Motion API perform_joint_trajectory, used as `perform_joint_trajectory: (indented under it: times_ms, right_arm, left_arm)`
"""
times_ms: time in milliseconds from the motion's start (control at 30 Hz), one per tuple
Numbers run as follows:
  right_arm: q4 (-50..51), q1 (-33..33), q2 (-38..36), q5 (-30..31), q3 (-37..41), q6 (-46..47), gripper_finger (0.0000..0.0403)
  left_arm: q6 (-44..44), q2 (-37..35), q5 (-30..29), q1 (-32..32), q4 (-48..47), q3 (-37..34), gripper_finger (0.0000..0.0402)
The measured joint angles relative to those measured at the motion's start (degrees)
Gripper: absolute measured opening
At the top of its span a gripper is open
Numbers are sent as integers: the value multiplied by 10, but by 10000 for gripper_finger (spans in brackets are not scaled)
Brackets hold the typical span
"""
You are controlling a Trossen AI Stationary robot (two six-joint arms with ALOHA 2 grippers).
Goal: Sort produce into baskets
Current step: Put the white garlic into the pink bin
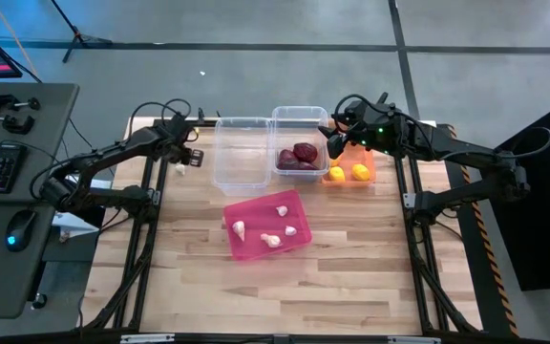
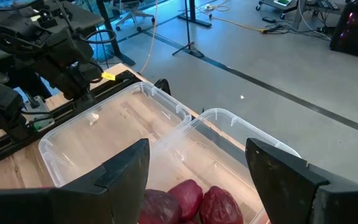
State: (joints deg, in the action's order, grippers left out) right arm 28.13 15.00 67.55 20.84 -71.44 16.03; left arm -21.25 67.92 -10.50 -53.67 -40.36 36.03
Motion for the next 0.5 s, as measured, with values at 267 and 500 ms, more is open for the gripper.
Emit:
perform_joint_trajectory:
  times_ms: [267, 500]
  right_arm:
    - [0, 0, 0, 0, 0, 0, 257]
    - [0, 0, 0, 0, 0, 0, 257]
  left_arm:
    - [-6, 0, -7, 0, -27, 0, 202]
    - [-24, 0, -1, 1, -15, -34, 267]
